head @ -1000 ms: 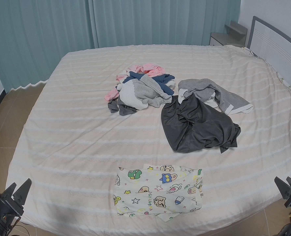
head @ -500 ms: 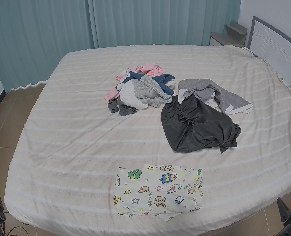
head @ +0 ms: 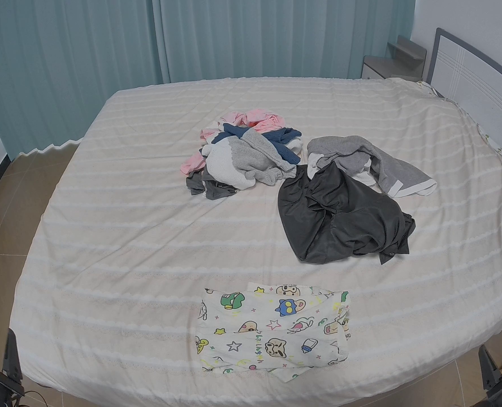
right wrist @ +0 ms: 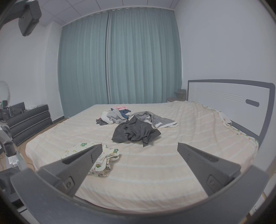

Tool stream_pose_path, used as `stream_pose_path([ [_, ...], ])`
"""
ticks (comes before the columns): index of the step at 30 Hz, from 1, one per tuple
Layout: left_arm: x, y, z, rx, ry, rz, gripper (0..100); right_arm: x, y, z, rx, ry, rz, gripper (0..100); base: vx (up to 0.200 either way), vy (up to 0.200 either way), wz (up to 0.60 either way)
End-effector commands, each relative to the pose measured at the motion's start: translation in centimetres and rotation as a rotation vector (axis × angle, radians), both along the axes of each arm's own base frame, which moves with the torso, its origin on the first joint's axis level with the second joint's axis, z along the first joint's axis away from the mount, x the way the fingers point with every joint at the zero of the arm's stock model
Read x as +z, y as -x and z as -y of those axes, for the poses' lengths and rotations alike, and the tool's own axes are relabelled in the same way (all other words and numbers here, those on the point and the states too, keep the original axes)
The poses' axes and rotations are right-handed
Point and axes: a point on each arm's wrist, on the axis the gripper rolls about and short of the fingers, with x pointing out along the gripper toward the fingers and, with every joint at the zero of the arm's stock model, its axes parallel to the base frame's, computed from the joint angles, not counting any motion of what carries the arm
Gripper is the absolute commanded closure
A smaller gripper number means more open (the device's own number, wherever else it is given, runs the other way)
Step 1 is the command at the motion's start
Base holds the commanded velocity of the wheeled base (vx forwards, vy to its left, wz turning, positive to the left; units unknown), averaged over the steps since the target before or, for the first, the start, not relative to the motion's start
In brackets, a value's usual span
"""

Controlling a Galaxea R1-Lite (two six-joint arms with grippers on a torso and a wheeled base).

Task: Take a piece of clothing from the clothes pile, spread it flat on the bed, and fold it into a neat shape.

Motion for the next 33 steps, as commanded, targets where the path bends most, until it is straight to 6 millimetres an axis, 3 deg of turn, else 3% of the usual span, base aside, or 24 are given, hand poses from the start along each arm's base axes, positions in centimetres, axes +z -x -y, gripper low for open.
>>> stream_pose_path([
  [1, -0.77, -0.15, 0.55, -0.238, -0.058, -0.037, 0, -0.58, 0.18, -0.12, 0.073, -0.034, 0.012, 0, 0.000, 0.000, 0.00],
  [6, -1.15, -0.16, 0.76, -0.328, -0.171, -0.091, 0, -0.56, 0.26, -0.29, 0.154, -0.034, 0.006, 0, 0.000, 0.000, 0.00],
  [33, -1.18, -0.16, 0.78, -0.336, -0.127, -0.086, 0, -0.55, 0.21, -0.23, 0.127, -0.070, 0.009, 0, 0.000, 0.000, 0.00],
])
